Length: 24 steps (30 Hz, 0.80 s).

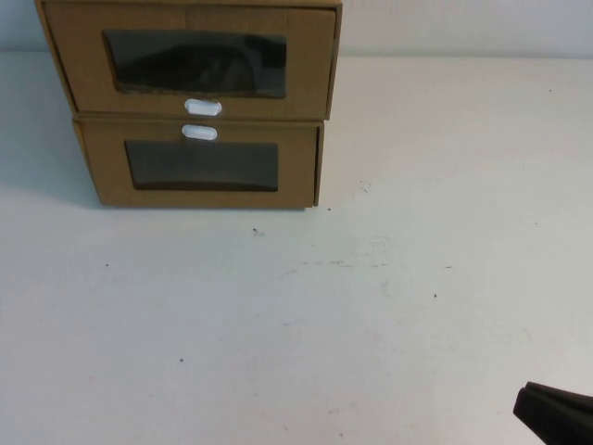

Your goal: Close the shoe box

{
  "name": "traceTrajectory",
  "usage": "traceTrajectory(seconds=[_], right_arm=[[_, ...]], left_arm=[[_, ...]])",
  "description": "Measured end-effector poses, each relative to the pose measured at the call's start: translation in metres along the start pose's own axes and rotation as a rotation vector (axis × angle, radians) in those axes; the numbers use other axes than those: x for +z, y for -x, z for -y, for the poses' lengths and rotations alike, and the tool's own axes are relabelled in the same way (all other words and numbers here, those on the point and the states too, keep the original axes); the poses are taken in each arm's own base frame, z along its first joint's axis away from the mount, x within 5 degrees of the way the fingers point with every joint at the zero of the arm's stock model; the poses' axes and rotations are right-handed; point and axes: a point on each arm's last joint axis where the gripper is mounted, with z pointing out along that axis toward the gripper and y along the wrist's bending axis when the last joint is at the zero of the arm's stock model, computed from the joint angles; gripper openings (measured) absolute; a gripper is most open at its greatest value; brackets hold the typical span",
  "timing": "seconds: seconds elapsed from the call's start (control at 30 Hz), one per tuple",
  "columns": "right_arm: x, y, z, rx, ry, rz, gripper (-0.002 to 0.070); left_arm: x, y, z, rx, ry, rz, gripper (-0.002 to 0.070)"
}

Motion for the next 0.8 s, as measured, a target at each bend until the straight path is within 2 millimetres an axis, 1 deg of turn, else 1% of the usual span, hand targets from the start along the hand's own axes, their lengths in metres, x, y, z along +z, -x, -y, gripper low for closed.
traceTrajectory(seconds=[0.13, 0.57, 0.67, 0.73, 0.8], right_arm=[[0.001, -0.004, 0.001, 0.002, -0.002, -0.011, -0.0011], [0.001, -0.004, 0.001, 0.002, -0.002, -0.01, -0.0011], [0.0, -0.003, 0.001, -0.034, -0.002, 0.0, -0.0011], [-0.003, -0.001, 0.004, -0.058, -0.03, 0.025, -0.0011], [-0.006, -0.001, 0.012, -0.055, -0.114, 0.057, -0.0011]], left_arm=[[0.0, -0.002, -0.003, -0.005, 0.034, 0.005, -0.0005], [0.0, -0.002, -0.004, -0.014, 0.041, 0.009, -0.0005], [0.0, -0.002, -0.004, -0.014, 0.041, 0.009, -0.0005], [0.0, -0.002, -0.004, -0.014, 0.041, 0.009, -0.0005], [0.0, -0.002, -0.004, -0.014, 0.041, 0.009, -0.0005]])
